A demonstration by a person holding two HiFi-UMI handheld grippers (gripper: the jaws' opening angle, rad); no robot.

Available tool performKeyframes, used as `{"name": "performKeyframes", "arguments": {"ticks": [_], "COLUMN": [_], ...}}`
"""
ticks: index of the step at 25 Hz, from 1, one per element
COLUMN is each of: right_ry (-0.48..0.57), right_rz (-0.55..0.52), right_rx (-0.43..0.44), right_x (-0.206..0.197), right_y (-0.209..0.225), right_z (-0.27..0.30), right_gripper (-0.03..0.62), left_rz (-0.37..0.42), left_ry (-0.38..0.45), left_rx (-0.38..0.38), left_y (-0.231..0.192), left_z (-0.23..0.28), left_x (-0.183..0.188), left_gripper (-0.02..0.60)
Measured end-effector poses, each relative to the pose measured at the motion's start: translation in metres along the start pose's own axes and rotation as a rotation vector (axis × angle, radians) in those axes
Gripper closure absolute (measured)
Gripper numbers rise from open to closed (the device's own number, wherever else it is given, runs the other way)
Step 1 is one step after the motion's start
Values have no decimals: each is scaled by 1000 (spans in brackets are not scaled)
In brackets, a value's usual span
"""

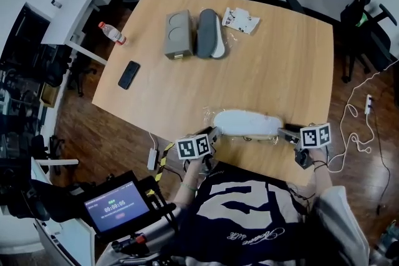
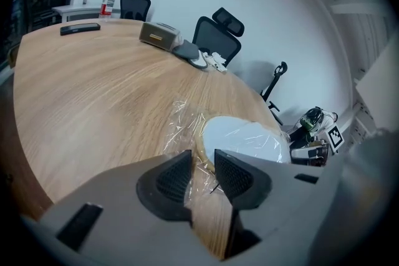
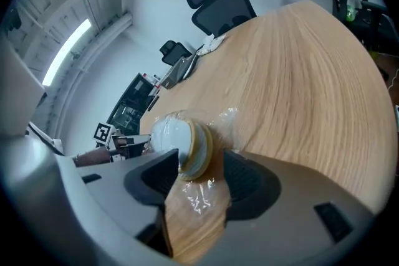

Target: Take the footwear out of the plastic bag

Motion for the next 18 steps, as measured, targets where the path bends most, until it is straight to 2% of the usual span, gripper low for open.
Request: {"name": "performKeyframes", "arguments": {"ticks": [12,14,18], "right_ry": [-123,-134,-145], "right_rz": [-73,-130,-229], "right_rx": [134,126,60], "right_x": [24,26,25], "right_y": [14,12,3], "right_z": [7,9,17], "right_gripper": [389,400,462], "left_rz": [-73,-73,-78], "left_ry": [-26,-28,-24], "left_rx": [-52,-55,-58], "left_y": [-8,-9,-8], "left_z": [3,2,-1], "left_x": [11,12,9], "left_gripper": [466,468,472]}}
Point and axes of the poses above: the fingertips, and each gripper's own axes: z forward along the fingers, y to its right, x out of its top, the point moved 5 cm from there along -z, backward along the fingers, and after that the axes turned 5 degrees about -y, right-handed, at the moved point
